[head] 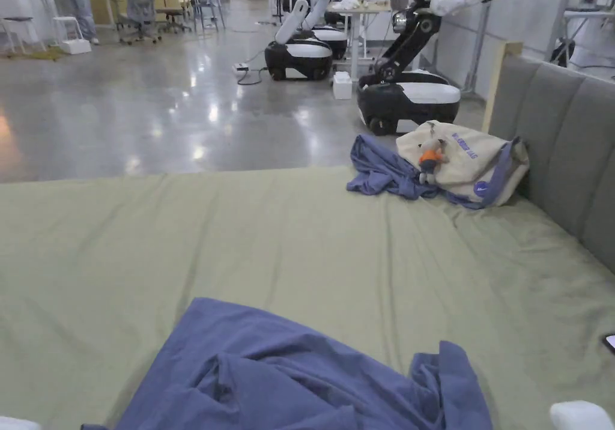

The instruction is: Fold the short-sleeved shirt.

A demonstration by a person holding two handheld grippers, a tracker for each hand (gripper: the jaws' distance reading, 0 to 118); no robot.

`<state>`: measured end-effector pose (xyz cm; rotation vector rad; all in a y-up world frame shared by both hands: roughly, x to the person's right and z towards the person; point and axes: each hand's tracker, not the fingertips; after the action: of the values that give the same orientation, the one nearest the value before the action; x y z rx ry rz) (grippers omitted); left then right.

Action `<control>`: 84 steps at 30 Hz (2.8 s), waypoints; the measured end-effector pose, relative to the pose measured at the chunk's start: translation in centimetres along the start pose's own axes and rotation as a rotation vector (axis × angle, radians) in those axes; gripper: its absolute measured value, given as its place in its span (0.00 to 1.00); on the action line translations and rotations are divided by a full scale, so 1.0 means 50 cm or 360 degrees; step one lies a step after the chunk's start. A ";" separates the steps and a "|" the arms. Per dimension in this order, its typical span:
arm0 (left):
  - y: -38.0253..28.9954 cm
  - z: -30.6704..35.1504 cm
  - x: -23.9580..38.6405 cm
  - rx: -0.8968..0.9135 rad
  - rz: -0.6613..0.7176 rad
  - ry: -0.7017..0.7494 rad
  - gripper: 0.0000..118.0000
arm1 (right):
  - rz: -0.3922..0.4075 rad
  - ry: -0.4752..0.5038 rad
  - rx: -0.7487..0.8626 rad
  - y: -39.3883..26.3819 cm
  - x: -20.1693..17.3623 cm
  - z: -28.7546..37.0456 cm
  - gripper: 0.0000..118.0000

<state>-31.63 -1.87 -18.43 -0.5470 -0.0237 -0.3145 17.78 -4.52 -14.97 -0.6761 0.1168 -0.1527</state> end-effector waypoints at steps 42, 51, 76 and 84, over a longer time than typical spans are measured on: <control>0.370 -0.833 0.168 -0.1136 -0.0152 -0.0660 0.76 | 0.0033 -0.0243 0.0423 0.055 0.025 0.112 0.02; 0.398 -0.708 0.182 -0.1053 -0.0226 -0.0682 0.05 | 0.0014 -0.0144 0.0150 0.084 0.048 0.034 0.02; 0.412 -0.609 0.216 -0.0972 -0.0385 -0.0740 0.05 | -0.0477 0.0081 -0.0828 0.243 0.121 -0.500 0.69; 0.401 -0.595 0.210 -0.0938 -0.0384 -0.0733 0.05 | 0.0014 -0.0159 -0.0803 0.219 0.067 -0.468 0.04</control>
<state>-17.41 -4.03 -52.92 -1.1987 -0.4568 -0.4268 18.55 -11.04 -40.18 -1.1842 0.0617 -0.0801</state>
